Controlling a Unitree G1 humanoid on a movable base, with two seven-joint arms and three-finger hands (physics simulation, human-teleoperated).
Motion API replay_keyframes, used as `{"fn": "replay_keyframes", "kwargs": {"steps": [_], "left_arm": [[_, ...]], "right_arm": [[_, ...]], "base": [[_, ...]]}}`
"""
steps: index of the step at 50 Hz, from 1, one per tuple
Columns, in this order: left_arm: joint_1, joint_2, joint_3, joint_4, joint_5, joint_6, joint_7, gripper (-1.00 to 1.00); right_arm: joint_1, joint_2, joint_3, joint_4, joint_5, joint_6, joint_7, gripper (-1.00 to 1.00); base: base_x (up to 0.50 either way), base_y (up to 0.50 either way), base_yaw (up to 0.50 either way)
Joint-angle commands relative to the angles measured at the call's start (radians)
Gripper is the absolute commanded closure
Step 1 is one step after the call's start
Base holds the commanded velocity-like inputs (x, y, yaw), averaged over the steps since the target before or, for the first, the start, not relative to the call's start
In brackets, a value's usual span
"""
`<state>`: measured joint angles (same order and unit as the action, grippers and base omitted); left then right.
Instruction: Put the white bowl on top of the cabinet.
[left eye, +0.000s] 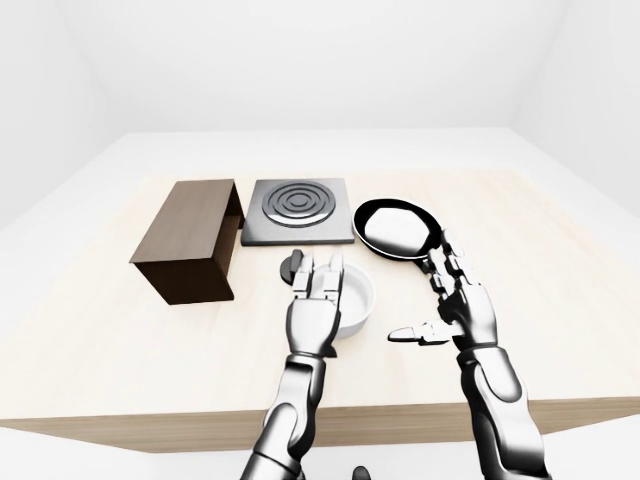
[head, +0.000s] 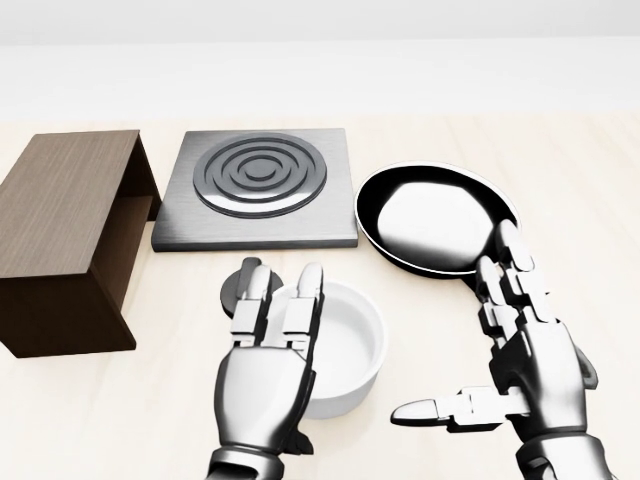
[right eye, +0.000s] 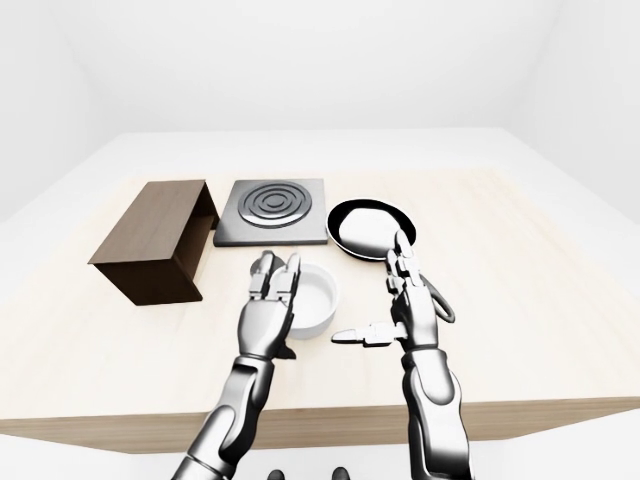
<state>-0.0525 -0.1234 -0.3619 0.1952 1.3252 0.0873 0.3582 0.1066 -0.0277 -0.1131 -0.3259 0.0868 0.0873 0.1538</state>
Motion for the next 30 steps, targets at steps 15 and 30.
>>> {"fn": "replay_keyframes", "kwargs": {"steps": [15, 30], "left_arm": [[-0.019, -0.007, -0.003, 0.106, 0.080, 0.000, -0.011, -1.00], [-0.016, -0.008, -0.007, 0.141, 0.098, 0.000, -0.018, -1.00]], "right_arm": [[-0.010, 0.000, 0.010, 0.026, -0.006, 0.000, -0.001, -1.00], [-0.005, 0.000, 0.011, 0.021, -0.004, 0.000, 0.000, -1.00]], "base": [[0.00, 0.00, 0.00], [0.00, 0.00, 0.00]]}}
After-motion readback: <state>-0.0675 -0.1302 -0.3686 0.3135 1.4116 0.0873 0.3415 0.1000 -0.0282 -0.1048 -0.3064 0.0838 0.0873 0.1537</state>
